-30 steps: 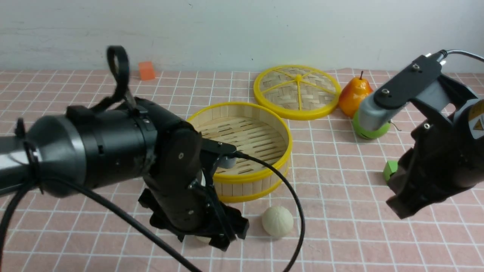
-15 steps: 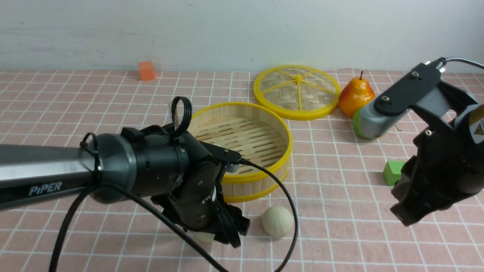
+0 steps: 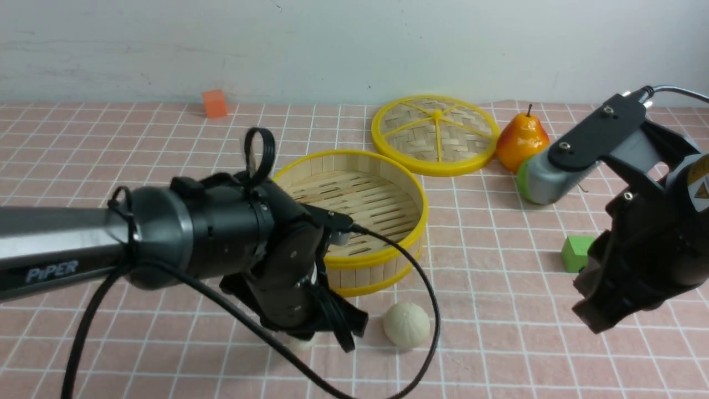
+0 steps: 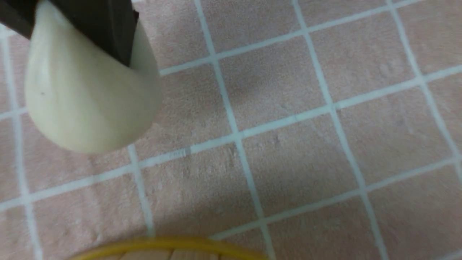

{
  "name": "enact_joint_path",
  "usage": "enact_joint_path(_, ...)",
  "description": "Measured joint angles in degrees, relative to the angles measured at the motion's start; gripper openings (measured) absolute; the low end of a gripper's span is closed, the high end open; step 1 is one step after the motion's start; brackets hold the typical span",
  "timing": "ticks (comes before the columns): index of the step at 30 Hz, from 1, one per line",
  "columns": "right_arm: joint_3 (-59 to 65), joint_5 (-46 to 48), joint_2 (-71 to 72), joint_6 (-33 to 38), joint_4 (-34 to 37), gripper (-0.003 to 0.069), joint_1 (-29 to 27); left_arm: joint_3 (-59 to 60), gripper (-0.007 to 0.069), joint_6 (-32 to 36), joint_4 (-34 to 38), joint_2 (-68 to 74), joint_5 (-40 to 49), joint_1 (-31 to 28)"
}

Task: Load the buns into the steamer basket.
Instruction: Use the left arm to put the steamed stuffed bun into the steamer, then use the right arm to grab a steamed stuffed bun

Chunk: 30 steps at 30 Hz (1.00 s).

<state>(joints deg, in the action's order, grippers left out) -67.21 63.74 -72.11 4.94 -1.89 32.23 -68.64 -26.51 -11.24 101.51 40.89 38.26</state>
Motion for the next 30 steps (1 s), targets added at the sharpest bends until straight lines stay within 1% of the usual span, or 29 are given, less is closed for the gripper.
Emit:
enact_joint_path(4,0.0,-0.35,0.0,0.0,0.0,0.0082,0.0,-9.18,-0.0003,3.11,0.22,-2.64,3.39,0.0)
enact_joint_path(9,0.0,-0.76,0.0,0.0,0.0,0.0084,0.0,-19.8,-0.0002,6.25,-0.08,-0.04,5.34,0.0)
enact_joint_path(11,0.0,-0.76,0.0,0.0,0.0,0.0084,0.0,-25.39,0.0008,6.88,-0.8,3.63,6.96,-0.08)
enact_joint_path(13,0.0,-0.7,0.0,0.0,0.0,0.0084,0.0,-32.56,0.0043,6.94,-1.09,10.45,10.52,-0.71)
enact_joint_path(15,0.0,-0.66,0.0,0.0,0.0,0.0084,0.0,-34.4,0.0066,6.94,-1.09,13.06,11.65,-1.03)
enact_joint_path(17,0.0,-0.27,0.0,0.0,0.0,0.0084,0.0,-39.2,0.0134,6.94,-1.09,18.47,14.86,-2.25)
enact_joint_path(19,0.0,-0.05,0.0,0.0,0.0,0.0085,0.0,-42.64,0.0221,6.94,-0.91,22.96,16.8,-3.32)
enact_joint_path(23,0.0,-0.05,0.0,0.0,0.0,0.009,0.0,-46.08,0.0389,7.13,0.19,27.44,18.11,-4.0)
enact_joint_path(24,0.0,-0.05,0.0,0.0,0.0,0.009,0.0,-46.08,0.0397,7.13,0.3,27.44,18.11,-4.0)
enact_joint_path(25,0.0,-0.11,0.0,0.0,0.0,0.0092,0.0,-46.29,0.0444,7.13,1.04,27.87,18.03,-4.0)
enact_joint_path(26,0.0,-0.18,0.0,0.0,0.0,0.0095,0.0,-46.4,0.0474,7.13,1.62,27.95,18.03,-3.94)
enact_joint_path(27,0.0,-0.18,0.0,0.0,0.0,0.0095,0.0,-46.48,0.0484,7.13,1.84,27.95,18.03,-3.89)
enact_joint_path(28,0.0,-0.38,0.0,0.0,0.0,0.0096,0.0,-46.63,0.0512,7.4,2.23,27.95,17.94,-3.88)
enact_joint_path(30,0.0,-0.93,0.0,0.0,0.0,0.0098,0.0,-46.83,0.0532,7.98,2.46,27.95,17.94,-3.83)
